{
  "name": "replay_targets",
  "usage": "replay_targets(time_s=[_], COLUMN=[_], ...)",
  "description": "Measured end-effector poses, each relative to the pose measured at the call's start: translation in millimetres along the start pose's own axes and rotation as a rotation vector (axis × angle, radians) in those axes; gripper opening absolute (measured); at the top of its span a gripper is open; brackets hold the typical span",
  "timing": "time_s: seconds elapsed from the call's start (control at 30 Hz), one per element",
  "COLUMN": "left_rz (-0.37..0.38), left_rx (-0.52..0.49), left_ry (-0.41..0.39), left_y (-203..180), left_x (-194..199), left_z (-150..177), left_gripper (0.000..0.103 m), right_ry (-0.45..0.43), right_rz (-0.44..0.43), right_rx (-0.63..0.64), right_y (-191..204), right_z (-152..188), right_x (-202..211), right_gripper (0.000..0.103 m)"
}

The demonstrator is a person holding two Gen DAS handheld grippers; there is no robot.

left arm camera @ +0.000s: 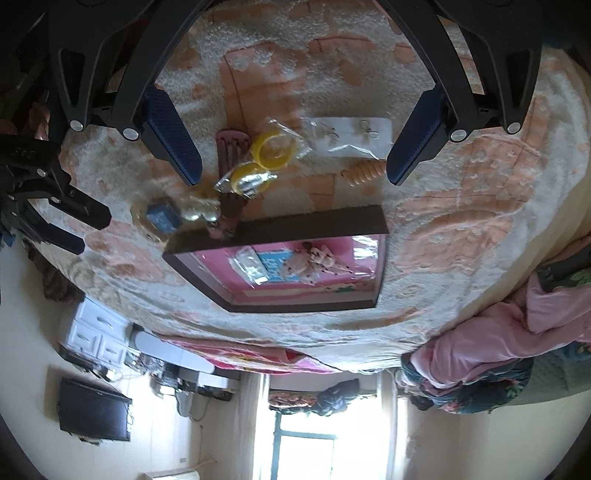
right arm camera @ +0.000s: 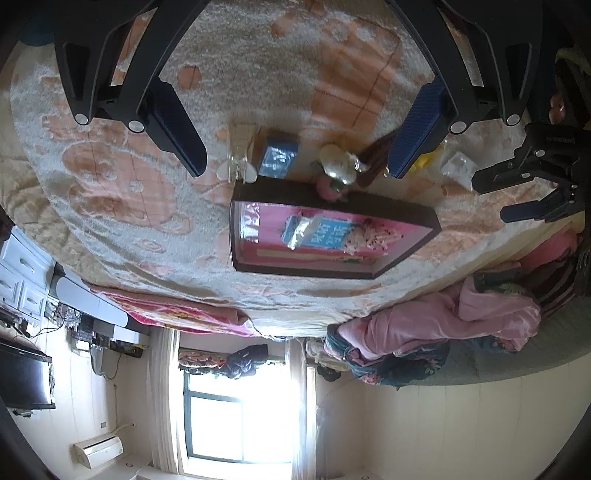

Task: Organize jewelry
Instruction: 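Withdraw both tools from the box toward the remaining jewelry, then grasp the bagged yellow bangles with the left tool while the right tool grasps the blue packet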

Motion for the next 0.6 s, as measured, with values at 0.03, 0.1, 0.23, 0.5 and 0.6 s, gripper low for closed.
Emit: replay_targets(time_s=[0.03,0.1,0.23,0.5,0.6], left_rz=[0.004,0.016,0.044,0.089,0.101], left_rx=[-0.014,-0.034,-0.081,-0.111,-0.117], left_ry=[0.007,0.023,0.058,0.138,0.154], left_y=[-2.9,-7.2,-17.8,-25.3,-25.2], left_x=[-2.4,-7.4,-19.4,-47.4,-54.1], left_z=[1.9,5.1,11.6,20.4,18.8], left_gripper=[0.092,0.092,0.092,0.084,0.080], right_ry=[0.007,0.020,0.041,0.071,0.078], right_rz=[-0.002,-0.009,-0.015,-0.017,-0.018], right_rx=[0.000,-0.009,-0.016,-0.040,-0.036], right_y=[0.1,-0.4,-0.9,-2.2,-1.0], right_z=[2.8,7.2,13.2,22.8,24.9], right_x=[-0.9,-3.5,-9.4,-22.6,-26.9], right_gripper=[0.096,0.096,0.096,0.094,0.088])
Point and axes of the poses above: each gripper's, at about its wrist camera, not at the fingertips, and x roughly against the way its jaws point, y to its left, z to its underside, the point moved 10 cm from there along -x, roughly the way its jaws point, and after that the axes turned 3 degrees about x, right-handed, at the moved point
